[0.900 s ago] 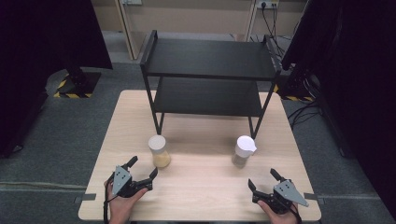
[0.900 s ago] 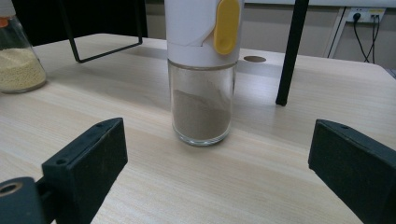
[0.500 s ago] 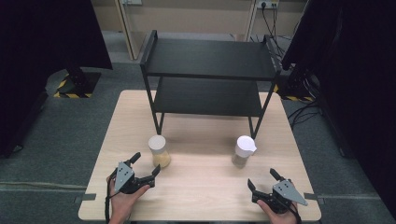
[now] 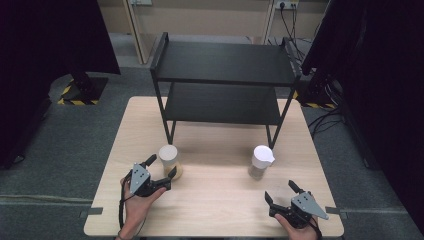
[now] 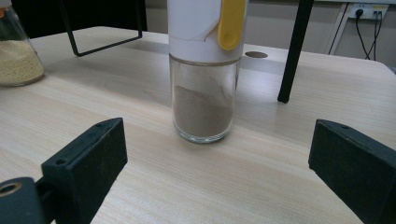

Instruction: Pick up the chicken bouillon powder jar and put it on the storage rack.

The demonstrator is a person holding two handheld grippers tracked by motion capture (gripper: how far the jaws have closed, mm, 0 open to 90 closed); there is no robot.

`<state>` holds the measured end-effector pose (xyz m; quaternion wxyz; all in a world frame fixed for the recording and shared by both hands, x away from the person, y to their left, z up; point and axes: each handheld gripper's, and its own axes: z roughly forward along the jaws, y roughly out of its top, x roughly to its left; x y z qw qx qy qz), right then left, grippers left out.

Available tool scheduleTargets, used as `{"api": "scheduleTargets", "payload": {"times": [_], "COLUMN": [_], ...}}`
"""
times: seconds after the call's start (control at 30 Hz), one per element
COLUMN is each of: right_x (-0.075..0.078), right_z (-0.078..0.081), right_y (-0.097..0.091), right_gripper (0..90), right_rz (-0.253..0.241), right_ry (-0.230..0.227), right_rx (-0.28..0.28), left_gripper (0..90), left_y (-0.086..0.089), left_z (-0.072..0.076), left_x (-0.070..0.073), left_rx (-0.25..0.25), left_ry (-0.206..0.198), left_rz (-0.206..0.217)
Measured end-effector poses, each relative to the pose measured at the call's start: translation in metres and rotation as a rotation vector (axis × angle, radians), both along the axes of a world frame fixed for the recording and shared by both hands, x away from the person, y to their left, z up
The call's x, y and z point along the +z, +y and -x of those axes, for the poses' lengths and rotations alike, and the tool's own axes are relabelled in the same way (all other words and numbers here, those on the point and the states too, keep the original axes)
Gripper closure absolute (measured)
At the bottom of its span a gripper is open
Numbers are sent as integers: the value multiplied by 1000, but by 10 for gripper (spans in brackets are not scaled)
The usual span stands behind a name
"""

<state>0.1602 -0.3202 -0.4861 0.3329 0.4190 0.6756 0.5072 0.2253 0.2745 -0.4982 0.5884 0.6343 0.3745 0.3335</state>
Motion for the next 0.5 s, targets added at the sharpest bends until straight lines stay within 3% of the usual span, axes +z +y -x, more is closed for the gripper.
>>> {"api": "scheduleTargets", "payload": {"times": [0.27, 0.5], "right_x": [0, 0], "right_z": [0, -1], "right_y": [0, 0], "right_gripper": [46, 46], "right_rz": [0, 1], "right_ry": [0, 2], "right_rx": [-1, 1], "left_gripper": [192, 263], "left_y": [-5, -7], "left_z": [-15, -18], "left_x": [5, 7], "left_rx": [-15, -17], "left_ry": [2, -8], "left_rz": [-13, -18]}}
